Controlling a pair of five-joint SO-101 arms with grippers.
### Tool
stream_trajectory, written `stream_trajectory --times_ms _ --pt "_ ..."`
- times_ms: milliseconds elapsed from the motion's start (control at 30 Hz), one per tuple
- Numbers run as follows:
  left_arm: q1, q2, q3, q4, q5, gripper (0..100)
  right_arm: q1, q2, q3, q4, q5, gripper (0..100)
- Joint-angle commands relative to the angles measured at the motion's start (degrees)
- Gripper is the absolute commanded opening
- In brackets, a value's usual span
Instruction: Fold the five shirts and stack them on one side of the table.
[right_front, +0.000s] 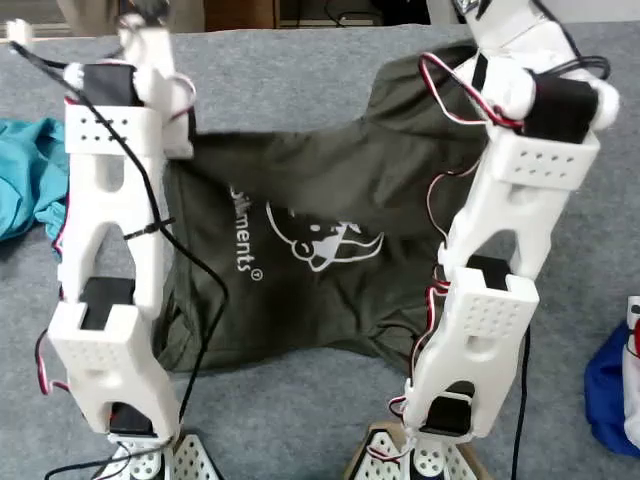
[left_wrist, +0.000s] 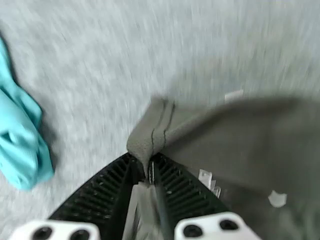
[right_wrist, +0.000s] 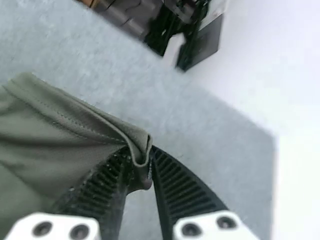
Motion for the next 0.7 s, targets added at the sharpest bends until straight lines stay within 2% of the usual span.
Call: stream_trajectory --times_ms 0,133,333,400,567,667 --pt "0.4 -5.1 13.8 0.7 -5.1 2 0.8 -3.6 8.6 0.6 0.1 0.5" --pt "0.3 -5.3 25.8 0.7 -11.3 2 0.7 -3.6 21.1 -1.2 0.2 0.5" --pt "0.1 -5.2 30.7 0.4 -11.8 3 -0.3 -3.6 37.2 -10.7 0.2 0.5" --pt "-0.6 -5.2 30.6 0.1 -9.8 7 -1.5 -3.6 41.3 -13.5 0.2 0.5" --pt "-4.0 -5.2 28.5 0.1 -2.1 28 -2.9 -3.6 50.9 -21.5 0.2 0.5" --pt "-6.4 -5.2 23.8 -0.3 1.1 30 -2.6 -3.6 55.3 -24.8 0.6 0.5"
